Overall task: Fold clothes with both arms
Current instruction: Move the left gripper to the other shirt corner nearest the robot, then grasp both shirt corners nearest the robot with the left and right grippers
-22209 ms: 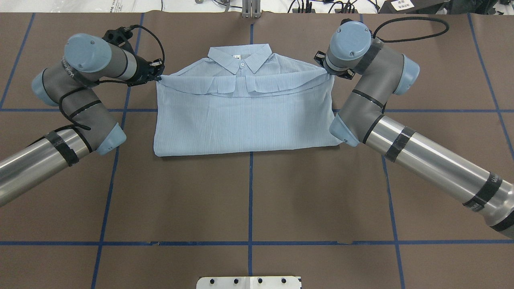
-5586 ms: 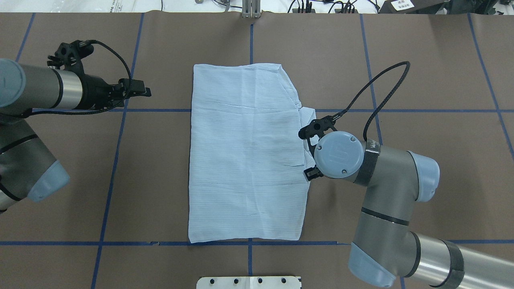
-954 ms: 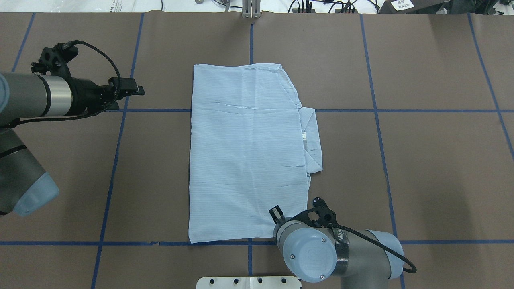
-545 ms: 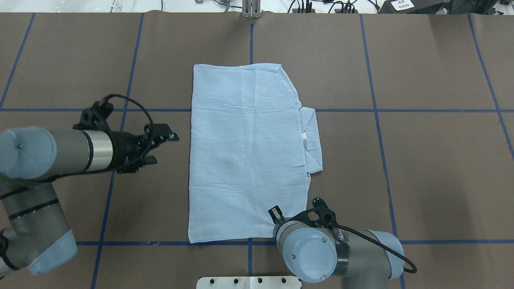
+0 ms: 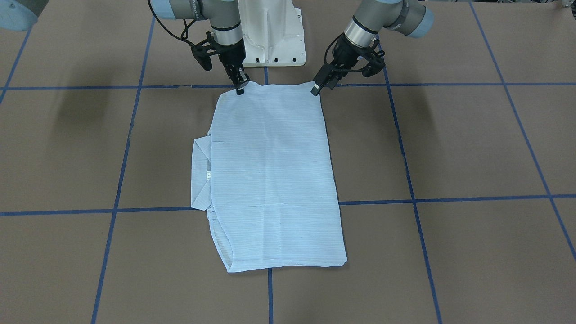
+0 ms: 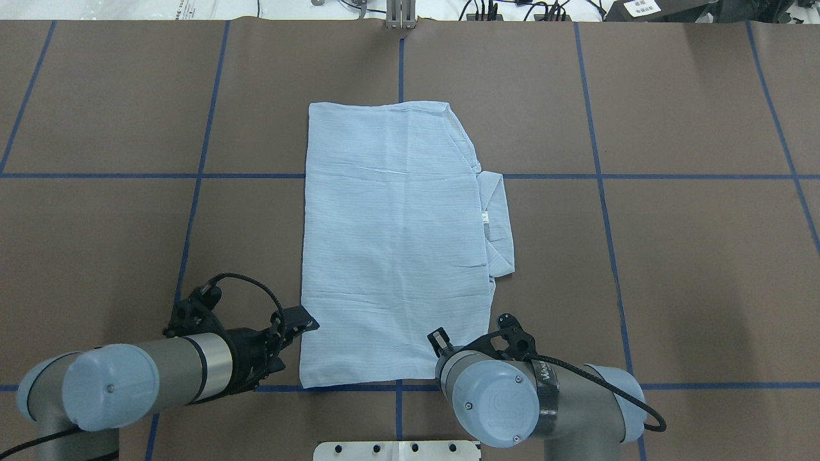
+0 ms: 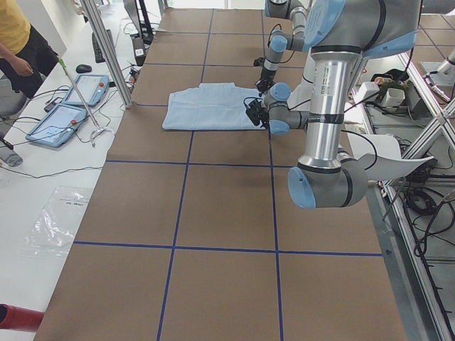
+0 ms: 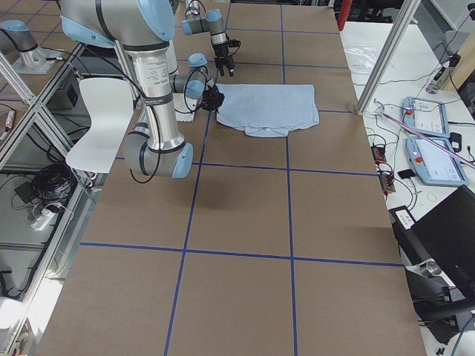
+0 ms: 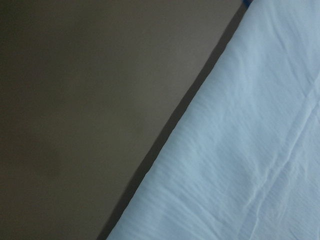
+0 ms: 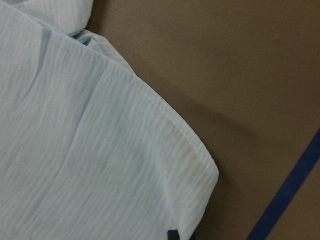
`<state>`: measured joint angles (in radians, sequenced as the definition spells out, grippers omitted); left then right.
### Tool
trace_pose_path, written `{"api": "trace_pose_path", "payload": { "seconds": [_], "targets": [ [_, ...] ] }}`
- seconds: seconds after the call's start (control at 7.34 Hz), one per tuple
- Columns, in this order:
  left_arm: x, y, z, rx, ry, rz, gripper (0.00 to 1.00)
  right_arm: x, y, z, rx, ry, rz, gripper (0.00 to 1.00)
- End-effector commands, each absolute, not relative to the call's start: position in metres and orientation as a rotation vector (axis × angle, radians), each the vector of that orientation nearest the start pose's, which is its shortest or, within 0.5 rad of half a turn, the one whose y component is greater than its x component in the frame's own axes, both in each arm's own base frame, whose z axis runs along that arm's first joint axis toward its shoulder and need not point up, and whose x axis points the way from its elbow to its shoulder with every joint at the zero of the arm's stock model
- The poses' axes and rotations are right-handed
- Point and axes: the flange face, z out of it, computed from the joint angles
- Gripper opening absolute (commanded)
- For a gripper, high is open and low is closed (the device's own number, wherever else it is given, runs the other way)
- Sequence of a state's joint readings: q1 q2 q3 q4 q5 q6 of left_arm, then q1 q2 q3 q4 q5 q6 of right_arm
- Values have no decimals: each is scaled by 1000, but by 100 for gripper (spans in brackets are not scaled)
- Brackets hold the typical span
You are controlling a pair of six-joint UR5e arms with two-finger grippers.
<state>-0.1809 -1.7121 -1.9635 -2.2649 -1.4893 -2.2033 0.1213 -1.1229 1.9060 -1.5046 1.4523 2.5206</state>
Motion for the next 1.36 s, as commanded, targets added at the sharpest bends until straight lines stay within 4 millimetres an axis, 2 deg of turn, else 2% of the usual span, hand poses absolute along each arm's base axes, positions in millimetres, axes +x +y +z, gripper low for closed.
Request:
{"api": "trace_pose_path", "payload": {
  "seconds": [0.0,0.27,0.68,1.09,1.23],
  "targets": [
    [515,-203,334,-244,1199,-739,99,-578,-220,258,-252,-868,1055,0],
    [516,-203,332,-246,1201,-740,88,-577,-220,257,-251,-868,1056,0],
    [518,-202,332,-273,1193,-780,41,-577,-221,257,-249,-867,1057,0],
    [518,-202,332,-272,1191,-779,0,-575,-221,255,-252,-873,1056,0],
    [515,-203,327,-276,1202,-778,0,-574,-221,256,-251,-871,1056,0]
  ]
}}
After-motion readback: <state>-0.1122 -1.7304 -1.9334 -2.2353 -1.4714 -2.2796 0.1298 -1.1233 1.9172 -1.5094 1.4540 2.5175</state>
